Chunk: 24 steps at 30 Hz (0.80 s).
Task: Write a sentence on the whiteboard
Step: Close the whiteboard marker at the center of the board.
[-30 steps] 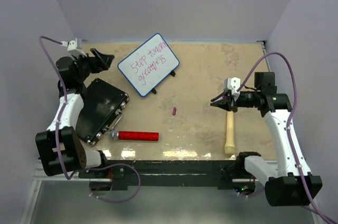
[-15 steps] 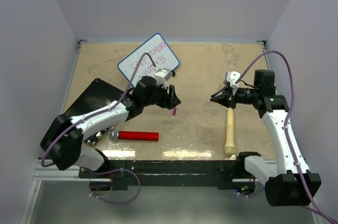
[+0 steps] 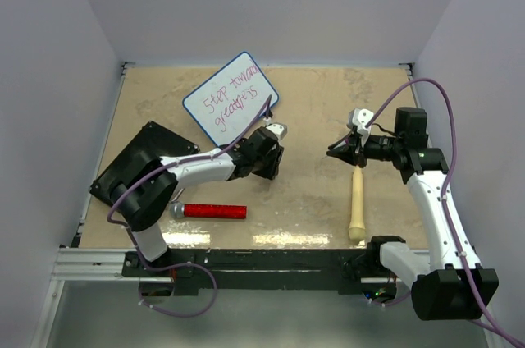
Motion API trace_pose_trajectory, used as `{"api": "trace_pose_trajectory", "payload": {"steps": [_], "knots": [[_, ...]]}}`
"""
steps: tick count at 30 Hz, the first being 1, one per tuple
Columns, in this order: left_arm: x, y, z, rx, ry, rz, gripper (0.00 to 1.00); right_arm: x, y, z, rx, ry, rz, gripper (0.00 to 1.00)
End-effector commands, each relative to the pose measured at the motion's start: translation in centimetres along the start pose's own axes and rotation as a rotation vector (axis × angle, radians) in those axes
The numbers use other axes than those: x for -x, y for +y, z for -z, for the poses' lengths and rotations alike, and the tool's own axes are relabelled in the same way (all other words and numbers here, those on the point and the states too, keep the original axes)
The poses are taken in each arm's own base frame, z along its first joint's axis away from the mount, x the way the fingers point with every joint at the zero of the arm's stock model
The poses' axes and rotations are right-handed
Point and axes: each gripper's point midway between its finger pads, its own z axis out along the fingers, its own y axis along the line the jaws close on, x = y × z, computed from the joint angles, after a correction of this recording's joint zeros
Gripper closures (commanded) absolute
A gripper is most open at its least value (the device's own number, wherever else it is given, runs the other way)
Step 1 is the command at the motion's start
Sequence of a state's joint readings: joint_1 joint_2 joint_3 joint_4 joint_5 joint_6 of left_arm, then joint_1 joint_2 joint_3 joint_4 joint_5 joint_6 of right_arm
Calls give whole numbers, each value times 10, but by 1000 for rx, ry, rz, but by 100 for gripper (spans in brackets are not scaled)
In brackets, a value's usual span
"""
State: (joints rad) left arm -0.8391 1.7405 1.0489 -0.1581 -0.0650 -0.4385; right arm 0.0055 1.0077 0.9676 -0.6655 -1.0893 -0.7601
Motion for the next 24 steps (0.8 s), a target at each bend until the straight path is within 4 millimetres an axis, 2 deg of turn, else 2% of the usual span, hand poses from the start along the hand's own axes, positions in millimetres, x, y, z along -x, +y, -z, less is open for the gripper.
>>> {"api": "trace_pose_trajectory", "payload": {"steps": [1, 2, 4, 9, 15, 18, 24], "knots": [[18, 5, -4, 57, -21, -38, 59, 2, -3, 0, -10, -7, 5, 100], [18, 6, -7, 65, -12, -42, 59, 2, -3, 0, -10, -7, 5, 100], [15, 12, -14, 103, 22, -54, 67, 2, -3, 0, -10, -7, 5, 100], [11, 13, -25, 120, 68, -61, 67, 2, -3, 0, -11, -7, 6, 100], [0, 22, -26, 157, 115, -79, 71, 2, -3, 0, -11, -7, 6, 100], [-11, 23, -28, 152, 163, -97, 75, 2, -3, 1, -12, -8, 6, 100], [-39, 22, -28, 113, 290, -151, 76, 2, -2, 0, -9, -9, 6, 100]]}}
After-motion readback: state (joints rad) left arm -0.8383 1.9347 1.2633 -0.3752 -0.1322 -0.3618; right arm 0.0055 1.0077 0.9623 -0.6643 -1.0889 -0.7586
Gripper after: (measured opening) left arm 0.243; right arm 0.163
